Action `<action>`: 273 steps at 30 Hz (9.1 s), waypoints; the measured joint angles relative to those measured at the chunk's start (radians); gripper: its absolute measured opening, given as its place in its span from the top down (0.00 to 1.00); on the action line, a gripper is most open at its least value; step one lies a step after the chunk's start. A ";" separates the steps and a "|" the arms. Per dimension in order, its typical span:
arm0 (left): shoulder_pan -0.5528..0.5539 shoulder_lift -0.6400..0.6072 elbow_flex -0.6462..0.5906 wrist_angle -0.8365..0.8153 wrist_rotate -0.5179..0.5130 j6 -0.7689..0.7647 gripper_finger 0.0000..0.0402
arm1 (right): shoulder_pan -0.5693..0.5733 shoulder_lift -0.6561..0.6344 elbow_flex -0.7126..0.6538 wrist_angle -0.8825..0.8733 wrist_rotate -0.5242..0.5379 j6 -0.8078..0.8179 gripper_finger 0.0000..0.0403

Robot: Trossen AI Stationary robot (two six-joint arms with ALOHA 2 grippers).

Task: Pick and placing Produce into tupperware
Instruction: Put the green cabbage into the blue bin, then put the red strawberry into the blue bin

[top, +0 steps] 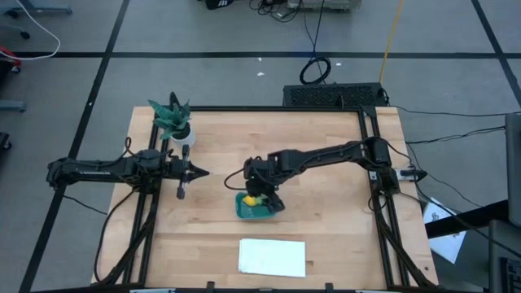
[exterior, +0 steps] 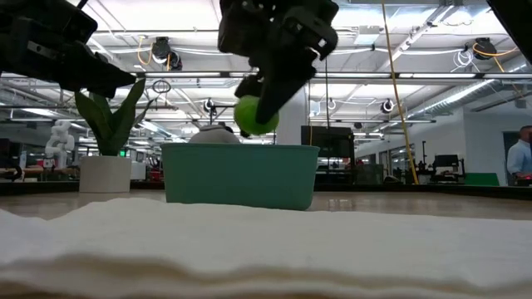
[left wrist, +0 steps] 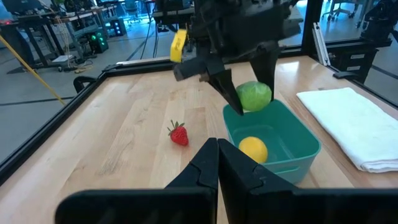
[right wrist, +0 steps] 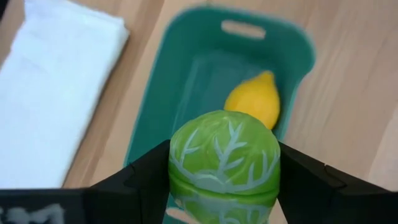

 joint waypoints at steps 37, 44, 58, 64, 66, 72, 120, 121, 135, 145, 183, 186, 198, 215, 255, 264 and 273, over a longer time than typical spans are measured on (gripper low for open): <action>0.000 0.000 0.000 -0.010 0.000 0.000 0.99 | 0.028 0.014 -0.088 0.092 0.000 0.013 0.44; 0.000 0.000 0.000 -0.011 0.000 0.000 0.99 | 0.027 0.013 -0.087 0.091 0.000 0.014 0.44; 0.000 0.000 0.000 -0.011 0.000 0.000 0.99 | 0.028 0.013 -0.159 0.143 0.000 0.014 0.44; 0.000 0.000 0.000 -0.011 0.000 0.003 0.99 | 0.030 0.013 -0.178 0.168 0.000 0.011 0.43; 0.000 0.000 0.000 -0.011 0.000 0.003 0.99 | 0.030 0.013 -0.184 0.165 0.000 0.005 0.44; 0.000 0.000 0.000 -0.011 0.000 0.004 0.99 | 0.030 0.013 -0.184 0.166 0.000 -0.003 0.44; 0.000 0.000 0.000 -0.017 0.000 0.003 0.99 | 0.023 0.070 -0.182 0.185 0.006 -0.036 0.39; 0.000 0.000 0.000 -0.018 0.000 0.003 0.99 | 0.023 0.068 -0.182 0.189 0.008 -0.033 0.38; 0.000 0.000 0.000 -0.018 -0.001 0.000 0.99 | 0.023 0.044 -0.183 0.158 0.061 -0.005 0.29; 0.000 0.000 0.000 -0.020 0.000 0.000 0.99 | 0.023 -0.012 -0.182 0.162 0.089 0.007 0.29; 0.000 0.000 0.000 -0.019 0.000 0.000 0.99 | 0.026 -0.077 -0.182 0.173 0.103 -0.034 0.99; 0.000 0.000 0.000 -0.019 0.000 0.000 0.99 | 0.026 -0.080 -0.182 0.165 0.102 -0.014 1.00; 0.000 0.000 0.000 -0.019 0.000 0.000 0.99 | 0.026 -0.168 -0.182 0.135 0.102 0.014 1.00; 0.000 0.000 0.000 -0.019 0.000 -0.008 0.99 | 0.015 -0.207 -0.182 0.152 0.098 0.039 1.00; 0.000 0.000 0.000 -0.025 -0.032 0.008 0.99 | -0.003 -0.343 -0.183 0.147 0.050 0.040 1.00; 0.000 0.000 0.000 -0.016 -0.052 0.007 0.99 | -0.016 -0.343 -0.183 0.129 0.059 0.044 1.00; 0.000 0.000 0.000 -0.020 -0.052 0.005 0.99 | -0.021 -0.463 -0.188 0.132 0.060 0.047 1.00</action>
